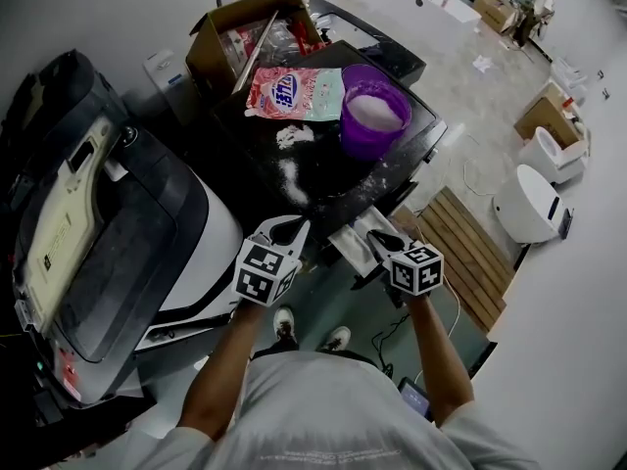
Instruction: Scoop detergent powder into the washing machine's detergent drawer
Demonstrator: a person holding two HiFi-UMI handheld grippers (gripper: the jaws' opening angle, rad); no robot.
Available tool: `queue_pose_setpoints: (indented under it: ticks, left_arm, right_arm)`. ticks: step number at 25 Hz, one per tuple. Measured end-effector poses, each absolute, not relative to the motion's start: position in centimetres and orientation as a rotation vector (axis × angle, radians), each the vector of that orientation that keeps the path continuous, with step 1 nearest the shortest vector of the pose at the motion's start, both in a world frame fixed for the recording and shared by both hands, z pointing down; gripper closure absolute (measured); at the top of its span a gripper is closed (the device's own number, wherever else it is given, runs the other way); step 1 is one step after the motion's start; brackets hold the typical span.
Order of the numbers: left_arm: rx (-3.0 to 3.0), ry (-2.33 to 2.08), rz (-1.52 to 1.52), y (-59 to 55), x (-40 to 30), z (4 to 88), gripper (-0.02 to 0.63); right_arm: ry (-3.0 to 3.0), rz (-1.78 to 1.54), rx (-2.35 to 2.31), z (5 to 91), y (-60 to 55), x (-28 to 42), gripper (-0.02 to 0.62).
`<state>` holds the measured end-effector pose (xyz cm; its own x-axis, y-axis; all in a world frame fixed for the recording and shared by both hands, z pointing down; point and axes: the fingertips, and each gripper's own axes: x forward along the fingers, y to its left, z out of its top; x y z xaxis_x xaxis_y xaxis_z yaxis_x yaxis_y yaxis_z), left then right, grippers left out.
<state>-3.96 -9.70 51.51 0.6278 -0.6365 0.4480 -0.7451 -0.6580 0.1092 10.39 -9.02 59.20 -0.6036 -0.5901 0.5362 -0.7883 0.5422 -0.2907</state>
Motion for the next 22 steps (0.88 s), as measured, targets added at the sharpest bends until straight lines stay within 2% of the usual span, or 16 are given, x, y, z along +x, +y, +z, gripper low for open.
queue_pose_setpoints:
  ticks: [7,22]
  left_arm:
    - [2.586,-1.08,0.514,-10.2,-2.8,50.7,0.597]
    - [2.755,-1.075,0.354,-13.0,-0.5,41.8,0.597]
  right_arm:
    - [-2.531,1.008,1.317,55.1,-9.1,12.6,0.583]
    - [-2.547,0.533,1.676,41.2,-8.1,19.8,0.583]
